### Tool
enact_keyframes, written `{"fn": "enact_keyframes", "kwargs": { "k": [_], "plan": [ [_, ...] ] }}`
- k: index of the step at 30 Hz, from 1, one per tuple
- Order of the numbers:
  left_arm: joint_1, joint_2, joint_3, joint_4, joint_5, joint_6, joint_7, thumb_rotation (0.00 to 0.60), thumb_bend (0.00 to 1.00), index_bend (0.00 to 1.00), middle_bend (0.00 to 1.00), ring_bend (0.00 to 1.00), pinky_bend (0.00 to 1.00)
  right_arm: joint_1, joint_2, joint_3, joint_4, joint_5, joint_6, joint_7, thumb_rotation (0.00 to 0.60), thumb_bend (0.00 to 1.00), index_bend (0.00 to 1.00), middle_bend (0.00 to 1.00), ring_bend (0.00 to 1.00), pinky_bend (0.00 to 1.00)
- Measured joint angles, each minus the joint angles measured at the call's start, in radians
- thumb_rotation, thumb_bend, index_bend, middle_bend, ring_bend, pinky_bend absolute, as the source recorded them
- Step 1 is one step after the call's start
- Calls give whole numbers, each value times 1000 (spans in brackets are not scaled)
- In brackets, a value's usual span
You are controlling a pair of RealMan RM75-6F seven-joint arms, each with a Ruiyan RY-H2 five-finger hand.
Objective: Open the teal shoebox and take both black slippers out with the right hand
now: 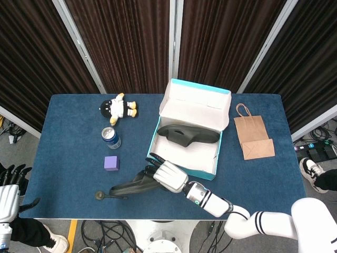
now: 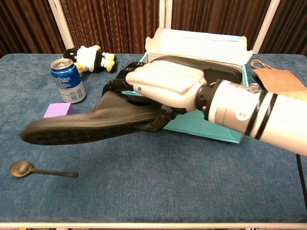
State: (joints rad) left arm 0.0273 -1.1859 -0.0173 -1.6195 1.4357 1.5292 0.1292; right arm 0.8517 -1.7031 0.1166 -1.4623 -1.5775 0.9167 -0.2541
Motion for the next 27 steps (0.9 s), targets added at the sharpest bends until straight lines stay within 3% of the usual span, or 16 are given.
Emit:
{"fn": "enact_keyframes", "kwargs": {
  "k": [3, 5, 6, 12, 18, 22, 27],
  "plan": [
    [0, -1, 1, 3, -2, -3, -1, 600, 0, 184, 103, 22, 112, 7, -21, 1, 16, 22, -15, -70, 600, 238, 0, 14, 0, 0],
    [0, -1, 1, 4, -3, -5, -4, 600, 0, 184, 103, 22, 111, 7, -25, 2, 14, 47, -26, -117, 600, 51, 0, 0, 0, 0],
    [0, -2, 1, 5, -3, -6, -6, 600, 0, 184, 103, 22, 111, 7, -23, 2, 10, 60, -29, -135, 600, 21, 0, 0, 0, 0],
    [1, -4, 1, 14, -1, -5, -15, 600, 0, 184, 103, 22, 111, -5, 48, 2, -70, 129, -51, -193, 600, 0, 0, 0, 0, 0],
    [2, -6, 1, 21, 1, -4, -23, 600, 0, 184, 103, 22, 112, -29, 205, -6, -176, 167, -55, -216, 600, 0, 0, 0, 0, 0],
    [-1, -6, 0, 19, 3, -7, -20, 600, 0, 185, 103, 22, 112, -59, 306, 3, -222, 164, -12, -143, 600, 0, 0, 8, 0, 0],
    [-6, -5, 0, 12, 13, -6, -21, 600, 0, 184, 103, 22, 111, -76, 373, 45, -195, 208, 13, -25, 600, 1, 20, 113, 0, 7]
  ]
}}
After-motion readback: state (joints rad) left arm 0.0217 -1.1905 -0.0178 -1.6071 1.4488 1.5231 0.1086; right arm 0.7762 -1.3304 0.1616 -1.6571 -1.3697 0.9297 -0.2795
